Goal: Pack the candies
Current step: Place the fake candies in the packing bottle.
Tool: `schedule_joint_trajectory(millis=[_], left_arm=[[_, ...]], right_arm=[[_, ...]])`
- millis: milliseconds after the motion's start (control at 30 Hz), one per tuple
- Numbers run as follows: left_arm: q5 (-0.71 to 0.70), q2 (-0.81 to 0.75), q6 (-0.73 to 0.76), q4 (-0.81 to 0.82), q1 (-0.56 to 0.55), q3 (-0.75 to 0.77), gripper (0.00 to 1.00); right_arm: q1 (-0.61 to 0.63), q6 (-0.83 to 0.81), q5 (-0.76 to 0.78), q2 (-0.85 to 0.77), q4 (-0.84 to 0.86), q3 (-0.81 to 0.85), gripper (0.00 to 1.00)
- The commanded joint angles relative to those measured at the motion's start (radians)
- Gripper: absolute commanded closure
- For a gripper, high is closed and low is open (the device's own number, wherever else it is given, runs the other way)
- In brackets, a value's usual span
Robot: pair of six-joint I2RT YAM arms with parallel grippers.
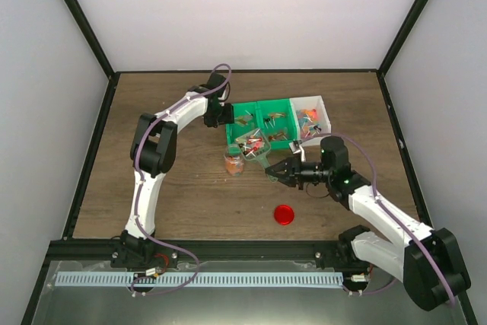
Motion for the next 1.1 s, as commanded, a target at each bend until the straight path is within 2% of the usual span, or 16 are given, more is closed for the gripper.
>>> schedule_joint_trajectory(millis=[0,200,467,800,1067], left_arm=[[0.008,-0.010,0.012,0.002,0.005,-0.005,0.42],[0.011,-0.007,0.015,0.002,0.005,-0.005,0.42],[0.014,-0.004,0.014,0.003,0.005,-0.006,0.42],[0.018,-0.002,0.015,0.002,0.005,-0.006,0.41],[0.019,-0.001,0.012,0.000,0.005,-0.009,0.40]], right_arm=[[-0.003,-0.114,-0.025,-0.019,-0.146,0.078,0.99],[0.019,-0.234,0.040,-0.010,-0.337,0.172,0.99],[0.083,-0.300,0.121,0.006,-0.475,0.245,0.99],[0.116,-0.409,0.236,0.035,-0.742,0.402,0.99],[0.128,-0.439,0.254,0.065,-0.821,0.450,0.99]])
